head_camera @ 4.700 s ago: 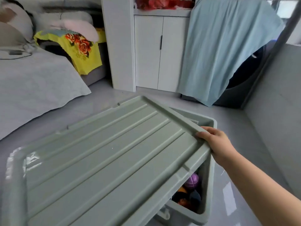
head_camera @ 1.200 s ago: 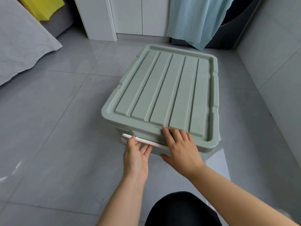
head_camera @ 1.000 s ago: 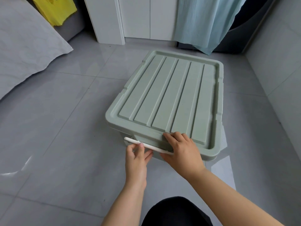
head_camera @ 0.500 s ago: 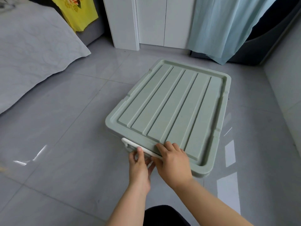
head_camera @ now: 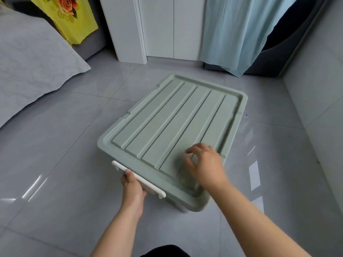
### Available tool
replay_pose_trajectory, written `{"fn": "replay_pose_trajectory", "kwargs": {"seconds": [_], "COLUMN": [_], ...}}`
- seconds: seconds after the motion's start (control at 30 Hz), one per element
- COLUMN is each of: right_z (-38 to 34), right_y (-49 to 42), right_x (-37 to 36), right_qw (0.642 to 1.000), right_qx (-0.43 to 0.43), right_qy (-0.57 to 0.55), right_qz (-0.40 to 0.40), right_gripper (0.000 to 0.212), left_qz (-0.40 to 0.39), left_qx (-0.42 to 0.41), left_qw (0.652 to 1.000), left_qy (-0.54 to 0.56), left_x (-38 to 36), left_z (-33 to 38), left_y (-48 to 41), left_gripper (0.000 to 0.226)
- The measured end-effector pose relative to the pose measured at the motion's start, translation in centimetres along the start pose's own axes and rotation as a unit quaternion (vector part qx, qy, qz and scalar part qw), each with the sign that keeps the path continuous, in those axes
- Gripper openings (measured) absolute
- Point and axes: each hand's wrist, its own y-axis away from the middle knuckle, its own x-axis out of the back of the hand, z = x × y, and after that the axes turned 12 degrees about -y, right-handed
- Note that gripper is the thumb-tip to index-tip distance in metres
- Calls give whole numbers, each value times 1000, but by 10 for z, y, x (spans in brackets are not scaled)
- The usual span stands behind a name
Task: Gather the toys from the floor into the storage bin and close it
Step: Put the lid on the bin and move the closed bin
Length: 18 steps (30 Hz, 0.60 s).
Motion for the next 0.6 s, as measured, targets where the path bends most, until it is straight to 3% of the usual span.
{"fn": "replay_pose_trajectory", "kwargs": {"seconds": [0.1,0.17,0.2,0.33,0.5,0.6], "right_z": [49,65,67,56,25,1], "right_y": [-14,-5,1,5,27,55], "right_x": [31,34,33,13,-18,-40], "right_qw": [997,996,993,976,967,964], "right_qx": [-37,21,54,141,229,245], "right_qy": [67,54,54,113,90,95], "right_qz": [-21,-74,-95,-120,-72,-35], "right_gripper": [56,82,84,76,61,58], "left_qz": [17,20,20,29,80,124], "left_qx": [2,1,3,1,0,-32], "left_qw": [1000,999,998,995,979,951], "left_qy": [-20,-43,-54,-97,-185,-280], "left_x": [15,26,31,43,62,73], "left_z": [14,30,38,63,75,81], "left_y": [-25,-40,-47,-59,-72,-75], "left_gripper": [43,46,48,50,56,58]}}
